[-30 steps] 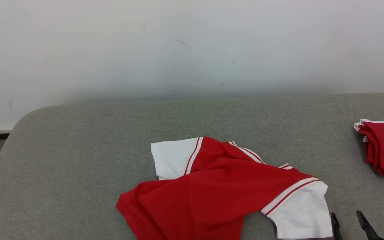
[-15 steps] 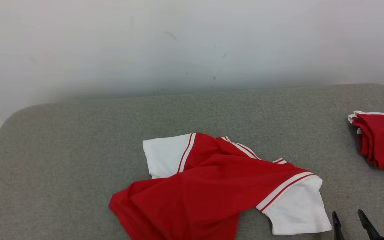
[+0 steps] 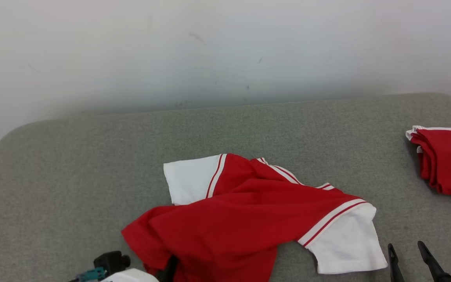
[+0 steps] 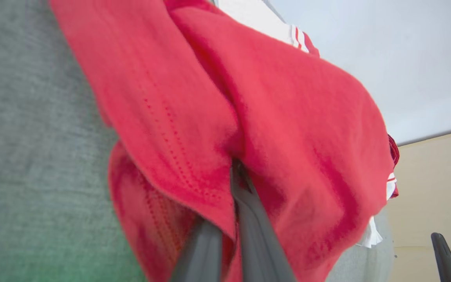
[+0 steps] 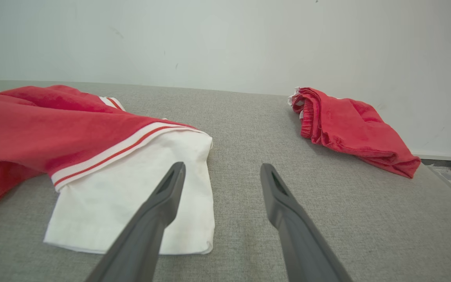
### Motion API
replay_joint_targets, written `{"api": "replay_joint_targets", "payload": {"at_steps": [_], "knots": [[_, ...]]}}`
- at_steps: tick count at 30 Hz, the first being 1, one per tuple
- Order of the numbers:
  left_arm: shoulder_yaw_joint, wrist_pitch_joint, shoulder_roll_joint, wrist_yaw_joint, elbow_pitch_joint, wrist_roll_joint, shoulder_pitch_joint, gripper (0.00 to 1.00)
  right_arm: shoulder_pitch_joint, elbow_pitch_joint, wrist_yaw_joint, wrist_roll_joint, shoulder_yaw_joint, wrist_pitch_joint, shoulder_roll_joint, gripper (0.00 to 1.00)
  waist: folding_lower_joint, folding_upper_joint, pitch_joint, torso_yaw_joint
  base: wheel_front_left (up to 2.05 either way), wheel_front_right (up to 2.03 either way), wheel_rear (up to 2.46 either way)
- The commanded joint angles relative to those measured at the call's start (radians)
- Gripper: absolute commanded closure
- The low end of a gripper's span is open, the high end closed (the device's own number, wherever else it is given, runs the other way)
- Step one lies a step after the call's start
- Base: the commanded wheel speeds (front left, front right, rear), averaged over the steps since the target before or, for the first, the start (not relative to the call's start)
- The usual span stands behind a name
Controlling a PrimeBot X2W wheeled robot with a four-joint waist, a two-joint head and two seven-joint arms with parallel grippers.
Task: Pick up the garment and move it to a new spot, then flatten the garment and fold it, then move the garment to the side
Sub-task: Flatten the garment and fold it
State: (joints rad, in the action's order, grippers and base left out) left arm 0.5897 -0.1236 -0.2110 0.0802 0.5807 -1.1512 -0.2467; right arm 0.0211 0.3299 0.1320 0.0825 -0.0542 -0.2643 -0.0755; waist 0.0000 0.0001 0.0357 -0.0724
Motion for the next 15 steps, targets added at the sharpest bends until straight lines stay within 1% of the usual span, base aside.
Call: {"api": "replay_joint_targets", "payload": {"at_steps": [1,6,15], "knots": [[-0.003,-0.001,-0.007,0.006,0.013,0.005,-0.015,1.00,-0.012,0.001,-0.003,-0.006,0.002,0.001,-0.006,0.00,0.0000,-0.0001,0.001,-0.002,0.00,0.00,0.00],[-0.011,-0.030,-0.014,0.016,0.048,0.020,-0.064,1.00,-0.017,-0.005,-0.003,-0.002,0.001,0.001,-0.001,0.00,0.0000,-0.0001,0.009,-0.008,0.00,0.00,0.00],[-0.028,-0.080,-0.066,-0.002,0.117,0.087,-0.198,1.00,-0.023,-0.004,-0.003,-0.007,0.003,0.001,0.006,0.00,0.0000,-0.0001,0.024,-0.007,0.00,0.00,0.00]]}}
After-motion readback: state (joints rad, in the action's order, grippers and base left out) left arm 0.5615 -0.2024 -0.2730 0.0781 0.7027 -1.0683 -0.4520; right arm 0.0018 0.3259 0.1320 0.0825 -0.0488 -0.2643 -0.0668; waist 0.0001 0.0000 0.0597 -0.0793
